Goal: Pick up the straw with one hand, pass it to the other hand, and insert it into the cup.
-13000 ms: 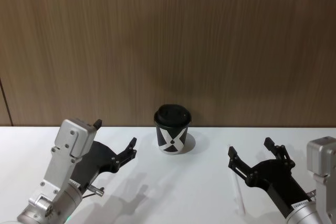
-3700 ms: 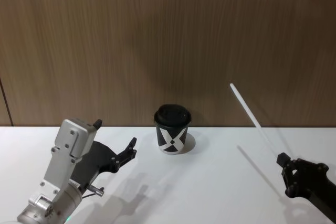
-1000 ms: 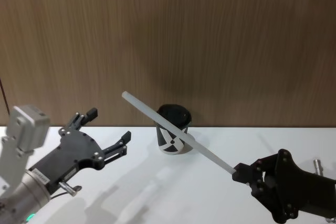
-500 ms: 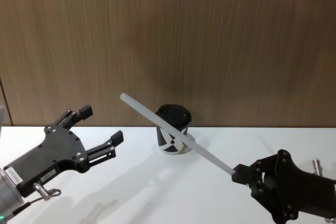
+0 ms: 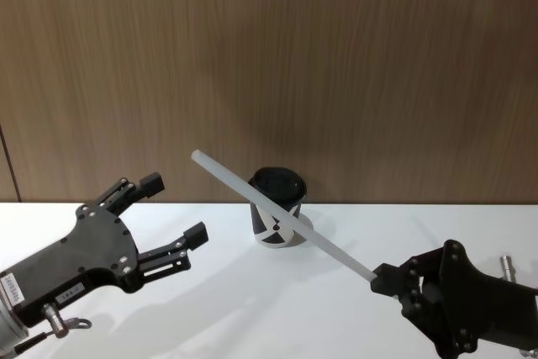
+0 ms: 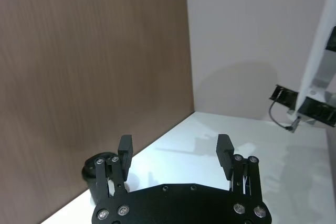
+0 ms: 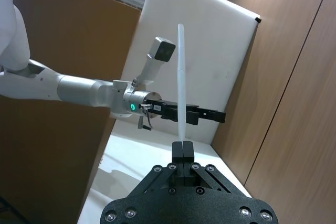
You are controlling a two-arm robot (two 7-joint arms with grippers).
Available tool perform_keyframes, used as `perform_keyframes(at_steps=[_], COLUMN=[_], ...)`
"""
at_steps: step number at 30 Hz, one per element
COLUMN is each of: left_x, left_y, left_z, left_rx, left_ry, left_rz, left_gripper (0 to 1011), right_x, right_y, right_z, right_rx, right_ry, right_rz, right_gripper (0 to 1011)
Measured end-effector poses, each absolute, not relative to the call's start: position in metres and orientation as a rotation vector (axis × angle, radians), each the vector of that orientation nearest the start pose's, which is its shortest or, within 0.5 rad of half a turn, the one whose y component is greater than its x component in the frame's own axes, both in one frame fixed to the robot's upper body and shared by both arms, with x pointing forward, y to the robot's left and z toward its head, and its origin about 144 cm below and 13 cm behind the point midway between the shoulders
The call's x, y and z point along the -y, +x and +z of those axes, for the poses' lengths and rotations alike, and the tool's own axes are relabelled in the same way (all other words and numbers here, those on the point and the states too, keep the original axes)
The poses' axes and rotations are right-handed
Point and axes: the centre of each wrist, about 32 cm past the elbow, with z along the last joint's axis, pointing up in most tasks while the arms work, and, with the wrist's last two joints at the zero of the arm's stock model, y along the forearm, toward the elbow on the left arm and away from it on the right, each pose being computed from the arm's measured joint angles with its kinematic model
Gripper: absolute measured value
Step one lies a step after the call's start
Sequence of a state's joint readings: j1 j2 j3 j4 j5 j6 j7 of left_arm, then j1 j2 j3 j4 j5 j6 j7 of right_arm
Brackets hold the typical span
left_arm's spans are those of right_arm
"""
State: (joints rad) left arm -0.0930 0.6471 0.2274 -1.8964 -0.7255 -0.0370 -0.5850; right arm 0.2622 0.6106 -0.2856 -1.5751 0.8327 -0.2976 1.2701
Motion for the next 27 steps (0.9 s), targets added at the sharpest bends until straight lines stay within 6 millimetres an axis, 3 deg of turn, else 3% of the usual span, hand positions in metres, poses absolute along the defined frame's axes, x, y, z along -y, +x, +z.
perform_keyframes(at_steps=[27], left_x=[-0.266], left_y=[0.459], left_z=[1.285], left_rx=[0.230], left_ry=[-0.315], left_rz=[0.390], left_gripper=[1000], right_x=[0.323], right_y=[0.512], right_z=[1.239], right_rx=[0.331], right_ry=[0.278], right_rz=[-0.081], right_gripper=[1])
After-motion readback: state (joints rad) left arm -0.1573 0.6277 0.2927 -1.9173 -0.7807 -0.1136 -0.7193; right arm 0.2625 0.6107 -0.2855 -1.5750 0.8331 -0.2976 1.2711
